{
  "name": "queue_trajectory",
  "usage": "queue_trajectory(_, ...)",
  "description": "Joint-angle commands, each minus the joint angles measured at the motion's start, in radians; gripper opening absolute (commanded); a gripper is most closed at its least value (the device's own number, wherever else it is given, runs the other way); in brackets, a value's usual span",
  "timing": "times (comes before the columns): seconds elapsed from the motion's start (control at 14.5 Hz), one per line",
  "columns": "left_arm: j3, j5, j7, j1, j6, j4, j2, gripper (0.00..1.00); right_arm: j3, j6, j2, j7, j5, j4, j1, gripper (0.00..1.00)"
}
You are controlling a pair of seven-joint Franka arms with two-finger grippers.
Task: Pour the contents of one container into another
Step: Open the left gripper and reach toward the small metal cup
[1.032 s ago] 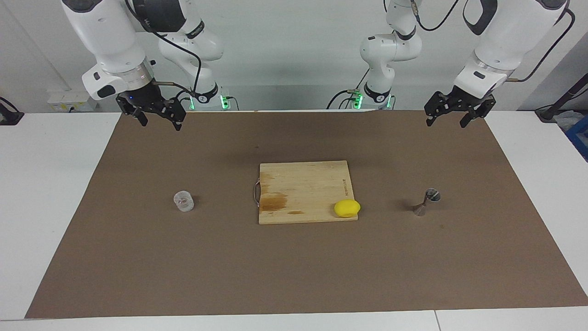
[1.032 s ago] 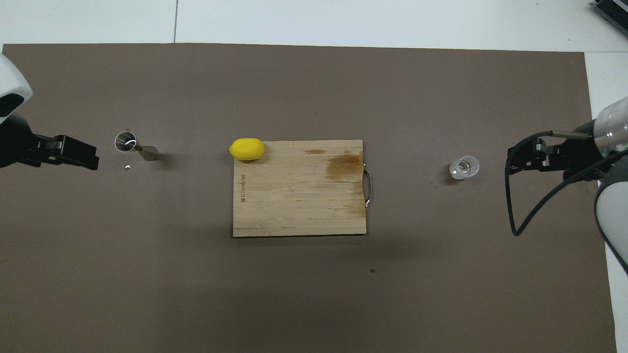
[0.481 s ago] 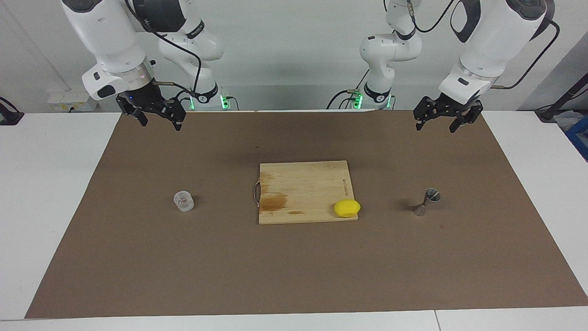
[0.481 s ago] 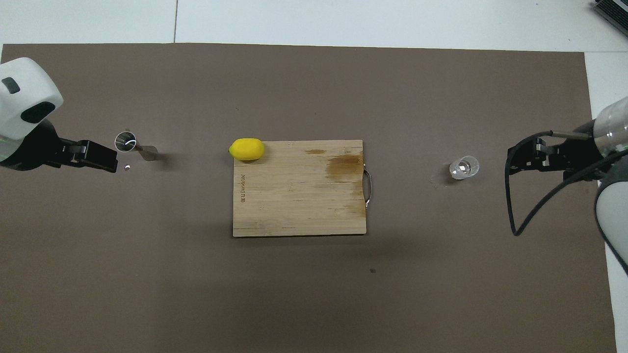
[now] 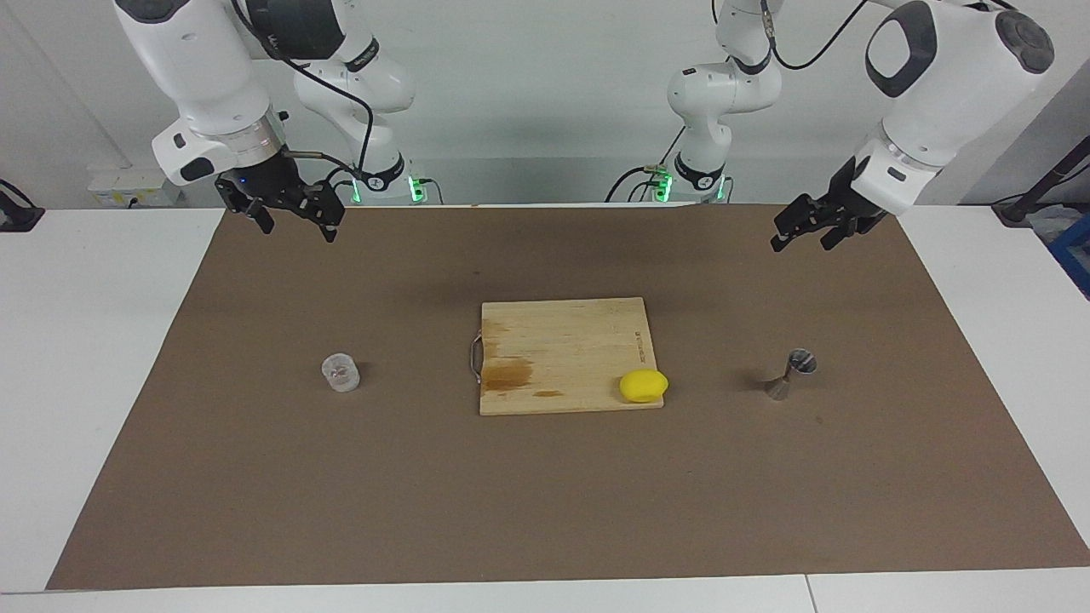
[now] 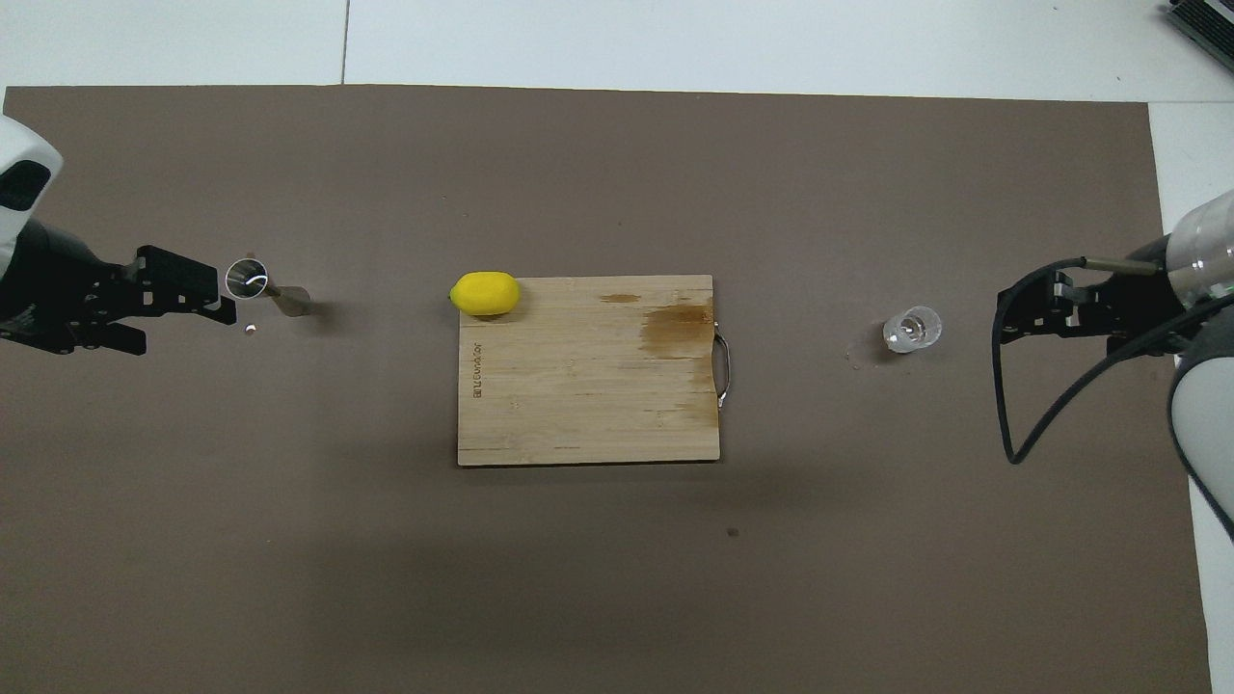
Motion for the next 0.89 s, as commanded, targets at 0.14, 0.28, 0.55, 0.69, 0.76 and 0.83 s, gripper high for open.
queue_trajectory(0.14, 0.018, -0.149, -0.385, 0.037, 0.066, -0.004, 0.084, 1.0, 0.009, 0.004, -0.023, -0.024, -0.001, -0.024, -0.015, 0.99)
queue_trajectory(0.28, 0.032, -0.206, -0.498, 0.037, 0.143, -0.021, 0.101, 1.0, 0.009, 0.004, -0.023, -0.024, -0.001, -0.024, -0.015, 0.99)
queue_trajectory(0.55, 0.078, -0.411, -0.682, 0.043, 0.34, -0.146, 0.094, 1.0, 0.009, 0.004, -0.023, -0.024, -0.001, -0.024, -0.015, 0.99)
queue_trajectory(0.69, 0.108, -0.52, -0.756, 0.049, 0.405, -0.196, 0.095, 1.0, 0.009, 0.004, -0.023, -0.024, -0.001, -0.024, -0.015, 0.99)
queue_trajectory(0.76, 0.108, -0.578, -0.792, 0.067, 0.443, -0.223, 0.094, 1.0, 0.009, 0.004, -0.023, -0.024, -0.001, -0.024, -0.015, 0.99)
queue_trajectory(0.83, 0.108, -0.639, -0.834, 0.087, 0.477, -0.254, 0.092, 1.0, 0.009, 0.004, -0.023, -0.024, -0.001, -0.024, -0.015, 0.99)
